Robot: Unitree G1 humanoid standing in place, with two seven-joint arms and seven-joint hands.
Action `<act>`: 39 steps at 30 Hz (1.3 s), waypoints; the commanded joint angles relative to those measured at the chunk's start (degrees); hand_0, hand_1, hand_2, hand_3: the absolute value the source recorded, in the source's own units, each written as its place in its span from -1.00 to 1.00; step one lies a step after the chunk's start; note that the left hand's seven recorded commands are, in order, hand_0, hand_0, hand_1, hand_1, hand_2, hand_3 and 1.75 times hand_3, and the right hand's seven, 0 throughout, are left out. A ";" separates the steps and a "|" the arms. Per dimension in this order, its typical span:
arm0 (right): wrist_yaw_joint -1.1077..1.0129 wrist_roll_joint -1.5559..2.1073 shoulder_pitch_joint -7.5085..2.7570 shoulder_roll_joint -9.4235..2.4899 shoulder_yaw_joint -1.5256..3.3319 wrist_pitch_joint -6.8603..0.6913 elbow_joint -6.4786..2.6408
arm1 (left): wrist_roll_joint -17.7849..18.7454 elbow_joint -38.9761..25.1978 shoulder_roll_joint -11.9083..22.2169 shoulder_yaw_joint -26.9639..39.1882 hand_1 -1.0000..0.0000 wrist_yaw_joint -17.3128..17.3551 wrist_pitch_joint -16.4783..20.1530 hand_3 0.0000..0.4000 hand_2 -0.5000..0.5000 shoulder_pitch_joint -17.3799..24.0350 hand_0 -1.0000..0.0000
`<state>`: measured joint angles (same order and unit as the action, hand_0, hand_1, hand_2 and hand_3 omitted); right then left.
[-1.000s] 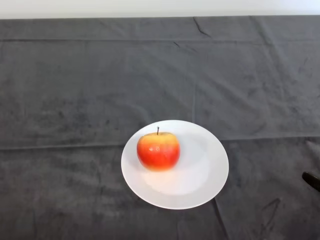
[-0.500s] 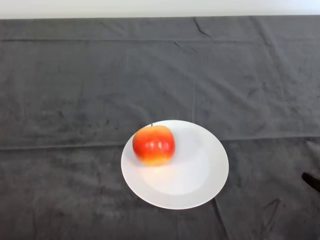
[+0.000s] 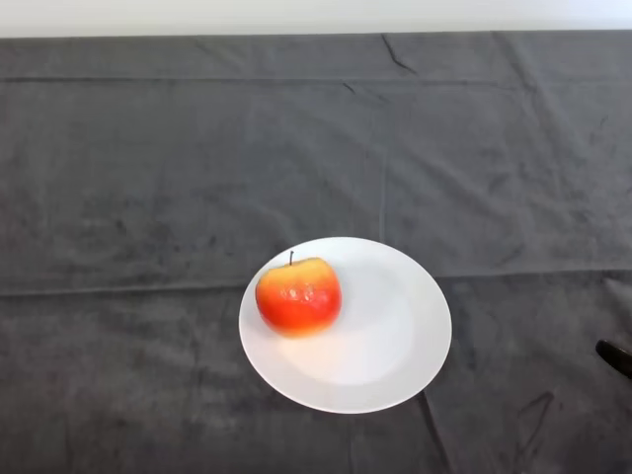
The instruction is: Move the apple to the plate
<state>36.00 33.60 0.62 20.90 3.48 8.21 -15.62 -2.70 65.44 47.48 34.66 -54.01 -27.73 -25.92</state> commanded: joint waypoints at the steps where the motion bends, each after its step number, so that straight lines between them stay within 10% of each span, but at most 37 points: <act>1: 0.21 2.10 -1.44 -0.45 1.01 -0.76 -2.16 | 0.68 1.52 4.69 -0.36 1.00 0.40 0.29 -1.00 0.00 -1.19 1.00; 39: 0.20 2.10 -1.44 -0.45 1.01 -0.76 -2.16 | 1.79 1.64 4.68 -2.48 1.00 0.78 0.30 -1.00 0.00 -1.28 1.00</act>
<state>35.99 33.61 0.62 20.90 3.53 8.22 -15.62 -1.25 65.44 47.48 34.02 -53.97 -27.70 -25.93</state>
